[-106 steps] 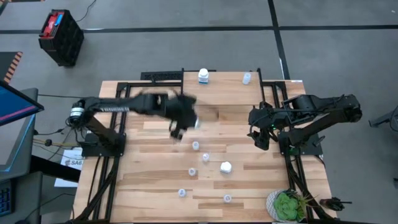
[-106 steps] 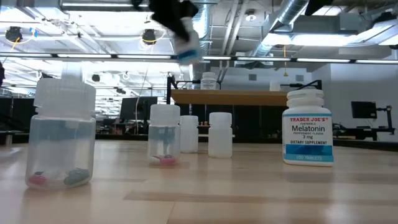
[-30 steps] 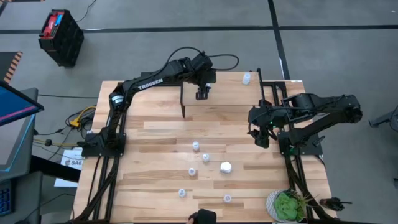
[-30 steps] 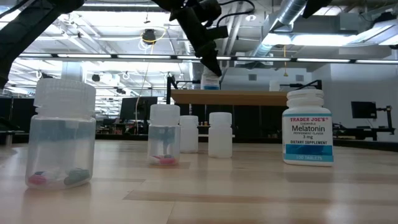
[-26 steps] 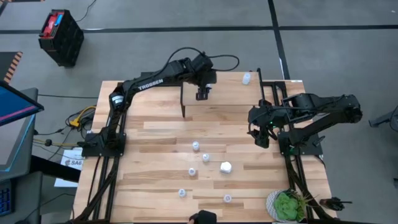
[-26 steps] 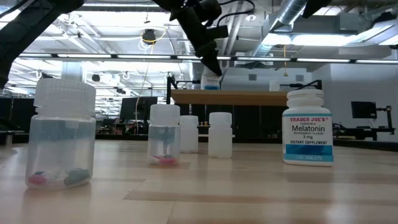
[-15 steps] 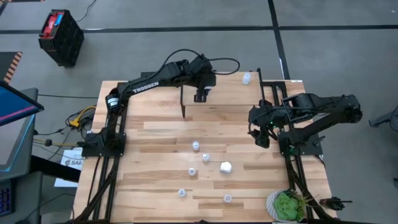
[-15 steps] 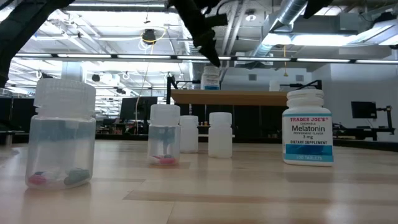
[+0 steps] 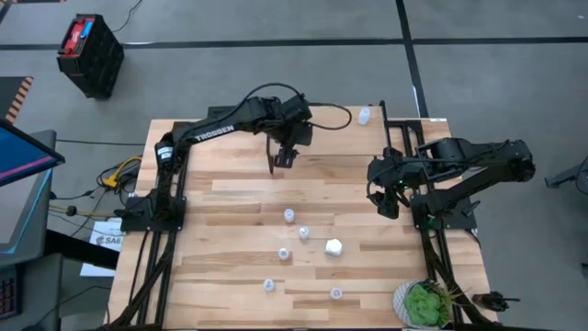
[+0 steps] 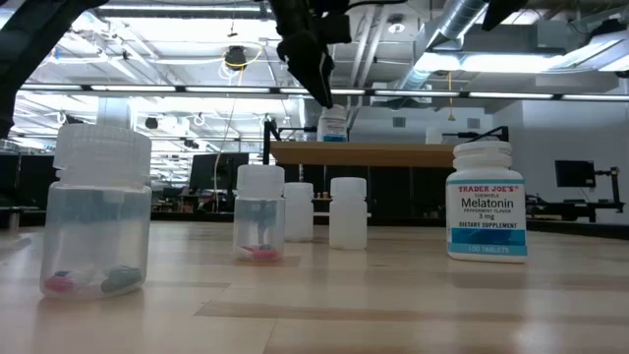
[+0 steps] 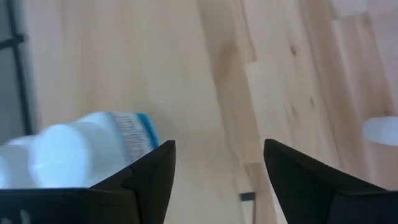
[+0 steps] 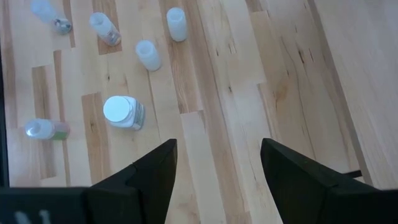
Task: Pick and place medicine bottles onto shelf by color
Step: Put the top white medicine bottle on the shelf aligned with the other white medicine bottle
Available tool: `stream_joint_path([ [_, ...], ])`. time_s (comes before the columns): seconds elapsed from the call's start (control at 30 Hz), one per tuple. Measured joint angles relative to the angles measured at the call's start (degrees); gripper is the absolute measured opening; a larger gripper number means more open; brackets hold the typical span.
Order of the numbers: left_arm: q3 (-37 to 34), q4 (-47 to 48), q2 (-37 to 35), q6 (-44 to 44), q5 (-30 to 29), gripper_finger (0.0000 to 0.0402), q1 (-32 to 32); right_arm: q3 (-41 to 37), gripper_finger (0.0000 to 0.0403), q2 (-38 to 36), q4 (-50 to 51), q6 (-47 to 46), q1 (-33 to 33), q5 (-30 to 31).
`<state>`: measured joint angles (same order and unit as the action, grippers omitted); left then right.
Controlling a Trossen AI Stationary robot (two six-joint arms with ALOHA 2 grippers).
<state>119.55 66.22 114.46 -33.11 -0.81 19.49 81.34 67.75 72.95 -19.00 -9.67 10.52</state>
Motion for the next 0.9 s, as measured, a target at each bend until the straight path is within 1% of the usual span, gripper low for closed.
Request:
stream_joint_path([
  [0.27, 0.02, 0.26, -0.05, 2.00, -0.06, 0.0224, 1.80, 0.00, 0.0254, 0.00, -0.05, 0.00, 0.00, 0.00],
  [0.47, 0.02, 0.30, -0.05, 3.12, 2.97, 0.0224, 2.40, 0.00, 0.0254, 0.00, -0.12, -0.02, 0.00, 0.00],
  [0.6, 0.07, 0.09, 0.61, 4.22, -0.08, 0.0224, 2.10, 0.00, 0.0254, 0.00, -0.11, -0.02, 0.00, 0.02],
  [0.73, -0.02, 0.46, 1.38, 3.74, 0.10, 0.0224, 1.72, 0.00, 0.0254, 0.00, -0.15, -0.02, 0.00, 0.01],
  [0.83, 0.06, 0.53, 2.40, 3.08, -1.33, 0.0224, 1.30, 0.00, 0.0254, 0.01, -0.16, -0.02, 0.00, 0.01],
  [0.9, -0.01, 0.32, 3.24, 2.73, -1.28, 0.0224, 1.28, 0.00, 0.0254, 0.00, -0.17, -0.02, 0.00, 0.02],
])
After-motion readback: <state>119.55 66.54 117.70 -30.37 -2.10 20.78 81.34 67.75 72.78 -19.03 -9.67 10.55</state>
